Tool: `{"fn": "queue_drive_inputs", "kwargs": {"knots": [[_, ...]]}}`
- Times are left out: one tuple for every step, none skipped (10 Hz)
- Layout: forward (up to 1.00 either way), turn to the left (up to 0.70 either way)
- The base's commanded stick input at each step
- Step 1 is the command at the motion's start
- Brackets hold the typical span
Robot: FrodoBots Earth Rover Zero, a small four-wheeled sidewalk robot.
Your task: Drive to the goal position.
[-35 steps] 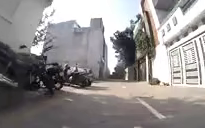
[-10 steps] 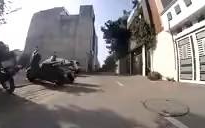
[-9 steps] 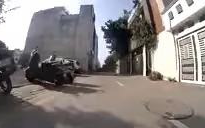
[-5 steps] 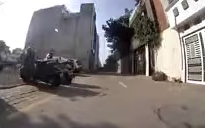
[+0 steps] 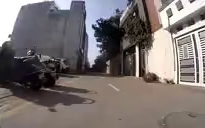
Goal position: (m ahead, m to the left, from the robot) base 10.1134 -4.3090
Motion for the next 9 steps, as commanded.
{"fn": "queue_drive_inputs", "kwargs": {"knots": [[1.00, 0.00], [1.00, 0.00], [1.00, 0.00], [1.00, 0.00], [1.00, 0.00], [1.00, 0.00], [1.00, 0.00], [1.00, 0.00], [1.00, 0.00]]}}
